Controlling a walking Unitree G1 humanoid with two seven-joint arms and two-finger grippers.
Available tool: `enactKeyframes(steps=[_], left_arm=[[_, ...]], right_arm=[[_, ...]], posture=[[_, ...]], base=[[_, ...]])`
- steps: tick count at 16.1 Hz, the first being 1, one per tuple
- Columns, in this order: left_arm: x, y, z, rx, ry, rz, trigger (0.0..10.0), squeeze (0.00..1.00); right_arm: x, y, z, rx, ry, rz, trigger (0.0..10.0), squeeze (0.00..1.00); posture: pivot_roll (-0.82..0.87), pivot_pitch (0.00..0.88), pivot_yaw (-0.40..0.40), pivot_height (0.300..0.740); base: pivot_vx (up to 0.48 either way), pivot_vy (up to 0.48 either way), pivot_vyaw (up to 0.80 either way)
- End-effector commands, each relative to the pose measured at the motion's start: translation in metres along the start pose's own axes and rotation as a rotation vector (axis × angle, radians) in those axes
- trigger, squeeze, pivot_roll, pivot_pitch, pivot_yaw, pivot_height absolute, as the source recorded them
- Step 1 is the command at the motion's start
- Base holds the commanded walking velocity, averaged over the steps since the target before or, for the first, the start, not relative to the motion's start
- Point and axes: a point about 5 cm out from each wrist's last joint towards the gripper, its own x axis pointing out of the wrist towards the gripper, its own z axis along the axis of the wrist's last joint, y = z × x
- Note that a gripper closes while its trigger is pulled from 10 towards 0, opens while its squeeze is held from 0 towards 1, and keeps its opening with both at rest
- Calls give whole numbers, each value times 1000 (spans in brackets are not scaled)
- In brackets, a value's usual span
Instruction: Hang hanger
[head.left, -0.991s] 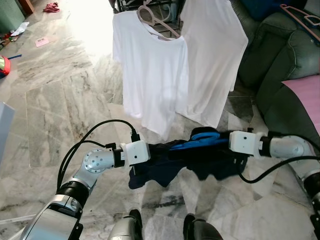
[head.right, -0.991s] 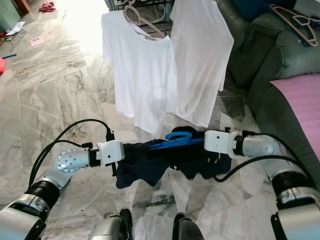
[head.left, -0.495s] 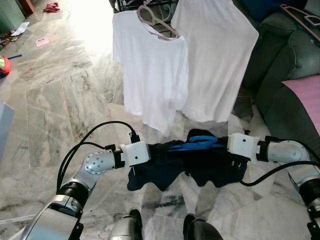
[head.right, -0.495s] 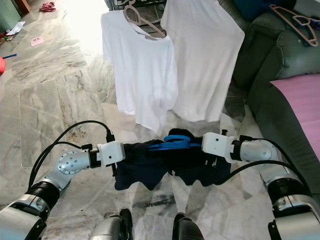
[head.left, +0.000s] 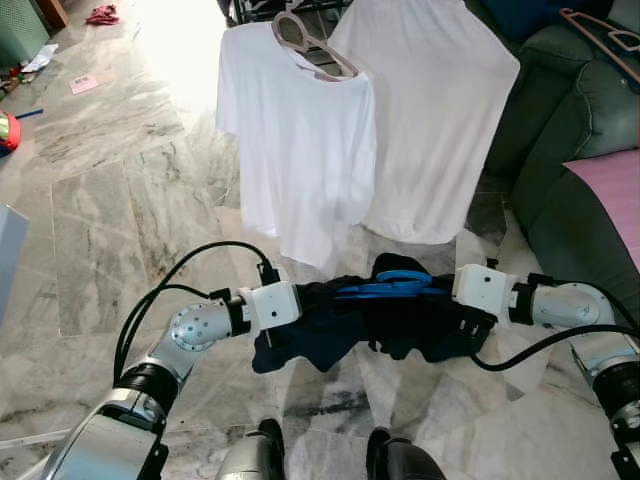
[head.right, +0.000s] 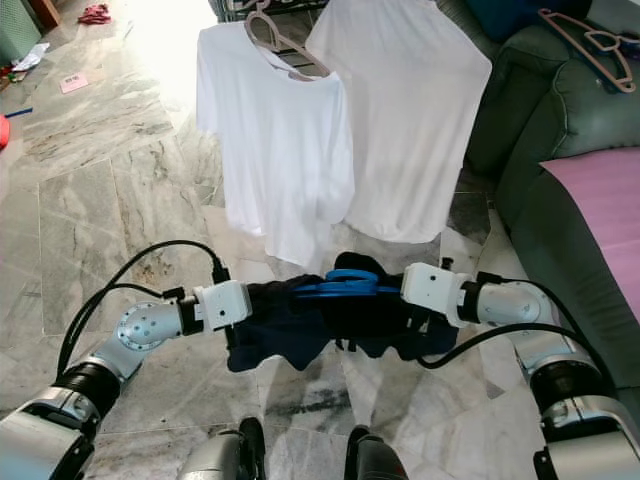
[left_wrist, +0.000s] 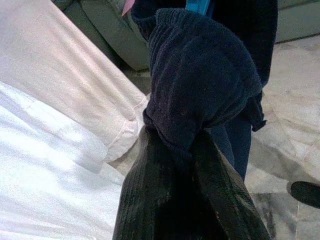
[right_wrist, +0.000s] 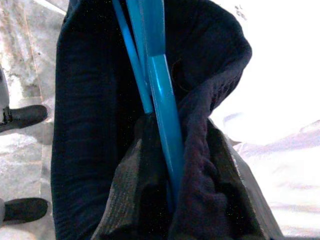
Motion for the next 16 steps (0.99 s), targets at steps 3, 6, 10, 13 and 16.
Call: enactKeyframes(steps=[3,6,10,13,16], left_arm=[[2,14,8,16,-40,98,3647,506],[2,14,7,15,-38,102,4667,878],[2,14,7,15,-38,102,4667,878],[2,14,7,15,-38,102,4667,878],[2,14,7,15,-38,102,4667,878]], right_arm=[[9,14,2,5,-23,78,0,0],[9,15,2,7,-23,78,0,0],[9,15,2,7,-23,78,0,0],[9,15,2,7,-23,78,0,0],[9,15,2,7,-23,78,0,0]], posture=[[-3,245,21,740],[-3,246,22,740],[-3,246,22,740],[-3,246,22,740],[-3,246,22,740]], base=[[0,0,0],[0,0,0],[0,0,0],[0,0,0],[0,0,0]])
